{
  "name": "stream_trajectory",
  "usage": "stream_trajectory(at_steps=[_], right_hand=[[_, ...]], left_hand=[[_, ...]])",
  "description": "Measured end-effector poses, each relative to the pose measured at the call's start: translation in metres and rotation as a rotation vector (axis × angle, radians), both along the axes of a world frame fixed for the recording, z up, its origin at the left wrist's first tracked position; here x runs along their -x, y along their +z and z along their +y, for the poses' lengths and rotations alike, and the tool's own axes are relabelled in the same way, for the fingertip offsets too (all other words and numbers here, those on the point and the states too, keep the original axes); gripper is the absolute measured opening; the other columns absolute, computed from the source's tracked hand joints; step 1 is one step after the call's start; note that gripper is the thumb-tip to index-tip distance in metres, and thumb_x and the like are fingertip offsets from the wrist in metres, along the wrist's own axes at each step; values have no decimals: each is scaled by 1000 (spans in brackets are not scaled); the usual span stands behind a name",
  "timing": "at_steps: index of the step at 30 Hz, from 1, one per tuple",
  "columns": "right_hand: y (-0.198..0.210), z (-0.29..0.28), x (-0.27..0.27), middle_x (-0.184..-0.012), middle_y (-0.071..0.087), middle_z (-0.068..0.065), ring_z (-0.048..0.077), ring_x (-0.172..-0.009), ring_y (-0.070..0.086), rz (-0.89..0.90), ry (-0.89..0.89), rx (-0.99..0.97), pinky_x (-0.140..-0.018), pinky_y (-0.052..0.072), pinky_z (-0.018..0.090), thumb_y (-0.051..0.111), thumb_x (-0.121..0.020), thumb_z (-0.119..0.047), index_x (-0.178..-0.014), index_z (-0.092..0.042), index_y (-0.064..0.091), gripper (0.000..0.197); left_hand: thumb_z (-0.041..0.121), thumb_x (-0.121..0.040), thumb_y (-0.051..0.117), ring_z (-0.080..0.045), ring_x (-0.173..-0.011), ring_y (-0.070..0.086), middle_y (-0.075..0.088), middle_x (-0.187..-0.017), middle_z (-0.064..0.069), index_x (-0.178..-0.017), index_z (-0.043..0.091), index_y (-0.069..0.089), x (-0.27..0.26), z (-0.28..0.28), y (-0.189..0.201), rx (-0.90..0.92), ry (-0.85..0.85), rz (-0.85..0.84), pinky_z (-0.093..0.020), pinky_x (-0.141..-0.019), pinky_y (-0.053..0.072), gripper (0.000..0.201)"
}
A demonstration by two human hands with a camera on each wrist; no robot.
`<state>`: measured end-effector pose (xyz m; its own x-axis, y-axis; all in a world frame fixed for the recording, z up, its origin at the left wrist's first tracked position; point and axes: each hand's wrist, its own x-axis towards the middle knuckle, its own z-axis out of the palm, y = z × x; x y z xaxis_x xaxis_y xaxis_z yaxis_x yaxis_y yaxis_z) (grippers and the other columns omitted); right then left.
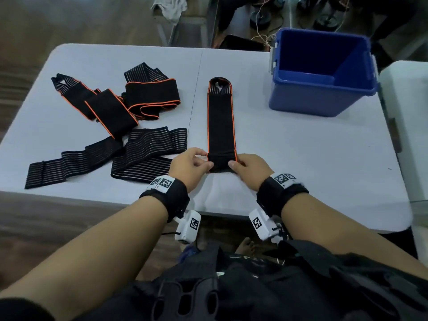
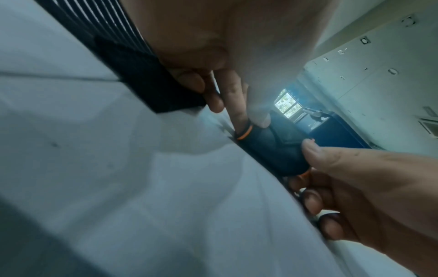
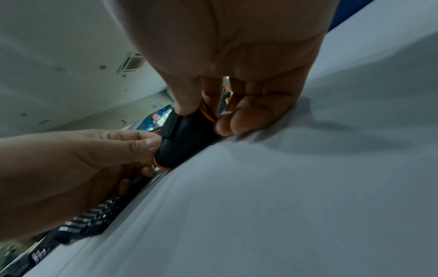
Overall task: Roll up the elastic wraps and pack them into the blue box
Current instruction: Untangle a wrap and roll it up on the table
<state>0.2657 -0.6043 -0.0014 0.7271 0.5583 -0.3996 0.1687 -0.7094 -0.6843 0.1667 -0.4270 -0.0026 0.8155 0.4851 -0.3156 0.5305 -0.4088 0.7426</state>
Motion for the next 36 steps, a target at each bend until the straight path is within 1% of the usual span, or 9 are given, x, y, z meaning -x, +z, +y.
stream_trajectory(at_steps=[5, 10, 14, 16, 19, 24, 27, 32, 36], right_hand=[[-1, 7, -1, -67, 70, 17, 36, -64, 68, 81, -198, 38, -70, 60, 47, 63, -91, -40, -72, 0, 64, 44], [0, 7, 10, -85, 68, 9, 18, -52, 63, 131, -370, -57, -51, 51, 26, 69, -87, -28, -112, -26, 55, 28], [4, 7, 25, -72, 61, 10, 11, -41, 52, 236, -387, -153, -44, 44, 22, 68, -89, -13, -100, -20, 64, 14], [4, 6, 29, -67, 60, 13, 11, -38, 49, 283, -414, -202, -43, 42, 23, 68, -89, -11, -99, -16, 67, 11], [0, 6, 30, -66, 67, 7, 12, -44, 56, 180, -367, -143, -49, 46, 28, 67, -90, -22, -102, -22, 64, 13], [-4, 6, 29, -81, 72, 2, 15, -69, 68, 41, -302, -11, -69, 55, 31, 68, -88, -34, -109, -29, 59, 24], [-1, 8, 23, -103, 61, -1, 18, -92, 61, -106, -199, 125, -85, 49, 32, 68, -88, -39, -113, -27, 62, 29], [3, 14, 23, -101, 55, 1, 22, -90, 58, -207, -119, 152, -82, 50, 35, 66, -90, -29, -109, -23, 59, 21], [7, 13, 26, -116, 55, 5, 25, -105, 58, -268, 8, 227, -91, 49, 36, 50, -101, -28, -120, -21, 67, 26]], left_hand=[[31, -86, 75, -5, -78, 65, 71, -76, 6, -95, 23, 65, -7, -7, -2, -42, 52, 3, -20, -71, 46, 17], [32, -86, 74, -5, -76, 62, 66, -73, 11, -97, 22, 69, -10, -5, 2, -103, -41, 41, -16, -66, 41, 15], [29, -84, 75, -12, -86, 66, 68, -75, 11, -98, 24, 69, -10, 2, 5, -132, -106, 74, -28, -81, 51, 16], [24, -84, 75, -8, -81, 65, 69, -74, 10, -98, 27, 64, -7, 4, 8, -133, -130, 60, -27, -76, 49, 18], [18, -84, 74, -8, -74, 63, 69, -74, 5, -97, 29, 61, -2, 5, 11, -130, -176, 25, -27, -71, 50, 21], [18, -89, 70, -14, -83, 62, 66, -81, 4, -104, 24, 69, -1, 4, 11, -198, -285, 25, -29, -83, 51, 16], [21, -93, 64, -20, -97, 61, 62, -105, 0, -114, 20, 69, -1, 5, 8, -311, -393, 31, -33, -90, 49, 21], [31, -87, 68, -22, -114, 55, 55, -131, 5, -121, 13, 67, 4, 4, 9, -469, -590, -12, -34, -96, 49, 38], [29, -81, 76, -19, -119, 55, 55, -138, 9, -131, 18, 60, 11, 6, 7, -462, -599, 1, -32, -98, 47, 53]])
